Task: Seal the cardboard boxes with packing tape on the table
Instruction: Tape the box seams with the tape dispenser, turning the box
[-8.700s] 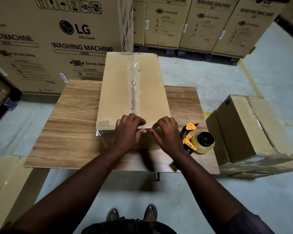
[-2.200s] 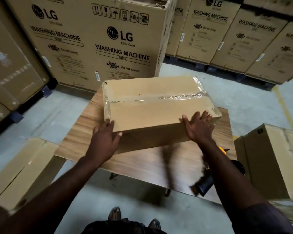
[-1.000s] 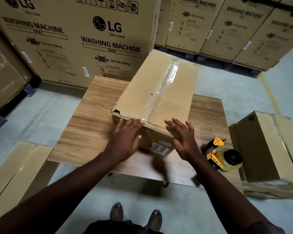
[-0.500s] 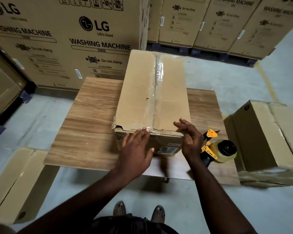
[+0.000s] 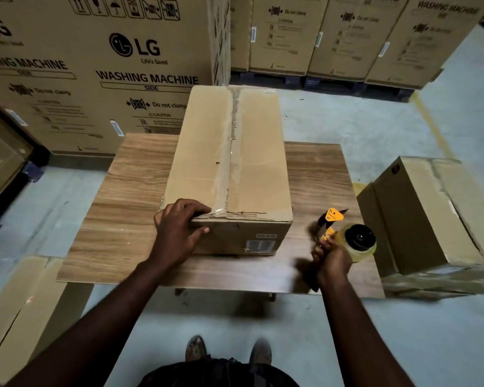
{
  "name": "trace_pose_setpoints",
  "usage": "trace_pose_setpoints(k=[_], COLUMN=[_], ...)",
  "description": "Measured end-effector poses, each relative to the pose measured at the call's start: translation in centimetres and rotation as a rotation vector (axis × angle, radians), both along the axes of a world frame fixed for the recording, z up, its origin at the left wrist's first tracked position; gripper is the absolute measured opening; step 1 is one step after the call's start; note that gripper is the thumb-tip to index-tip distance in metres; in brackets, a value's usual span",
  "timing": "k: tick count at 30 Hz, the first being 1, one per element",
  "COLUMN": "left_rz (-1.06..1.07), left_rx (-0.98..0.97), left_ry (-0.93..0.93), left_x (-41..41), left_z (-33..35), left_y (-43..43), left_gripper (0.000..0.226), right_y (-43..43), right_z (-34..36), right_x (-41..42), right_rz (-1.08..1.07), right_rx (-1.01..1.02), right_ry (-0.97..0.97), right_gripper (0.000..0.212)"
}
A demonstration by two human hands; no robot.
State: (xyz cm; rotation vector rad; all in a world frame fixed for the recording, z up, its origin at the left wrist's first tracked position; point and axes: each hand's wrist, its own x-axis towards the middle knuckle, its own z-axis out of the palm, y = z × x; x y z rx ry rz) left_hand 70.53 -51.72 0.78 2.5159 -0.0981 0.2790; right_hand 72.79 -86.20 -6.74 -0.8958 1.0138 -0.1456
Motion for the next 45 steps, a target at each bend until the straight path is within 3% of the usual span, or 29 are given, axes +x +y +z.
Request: trace_pose_setpoints(k=[3, 5, 8, 11, 12, 15, 19, 24, 30, 35, 40, 45], left_rz=[0.018, 0.032, 0.055, 0.079, 0.085, 0.098, 0.090, 0.007, 0.029, 0.096, 0.015, 0.053], left_rx=[0.023, 0.035, 0.063, 0.078, 0.081, 0.081, 0.082, 0.027, -0.159, -0.420, -0.902, -1.431], left_ry=[0.001, 0.013, 0.032, 0.042, 0.041, 0.050, 0.104, 0.209, 0.223, 0.337, 0.509, 0.680], left_x=[-0.2, -0.3, -0.3, -0.2, -0.3, -0.4, -0.3, 0.1, 0.1, -0.2, 0.5, 1.8], left_z=[0.0, 0.1, 0.2, 0.2, 0.2, 0.2, 0.9, 2.7, 4.4, 5.8, 8.0, 9.7], left_y=[-0.5, -0.8, -1.0, -1.2, -1.3, -1.5, -1.4, -0.4, -1.0, -3.1, -5.2, -7.2], left_gripper=[0.050, 0.053, 0.054, 0.054, 0.054, 0.054, 0.051, 0.035, 0.018, 0.011, 0.016, 0.030], right_y=[-1.5, -1.9, -2.4, -4.0, -4.1, -3.3, -3.9, -4.2, -2.3, 0.2, 1.7, 3.5], right_z=[-2.1, -2.3, -2.6, -5.3, -5.1, -4.2, -4.7, -3.5, 1.2, 5.3, 10.1, 13.1], right_x=[-1.6, -1.7, -0.5, 0.3, 0.0, -0.6, -0.8, -0.4, 3.1, 4.0, 4.1, 4.2], right_rz=[-0.002, 0.051, 0.099, 0.143, 0.155, 0.217, 0.342, 0.389, 0.221, 0.263, 0.426, 0.660], right_rx=[-0.150, -0.175, -0.189, -0.195, -0.144, 0.004, 0.137, 0.287, 0.322, 0.146, -0.375, -0.669], right_ry=[0.238, 0.256, 0.289, 0.377, 0.391, 0.387, 0.283, 0.167, 0.064, -0.124, -0.501, -0.606], right_gripper=[0.014, 0.010, 0.023, 0.052, 0.049, 0.018, 0.007, 0.029, 0.041, 0.033, 0.021, 0.028])
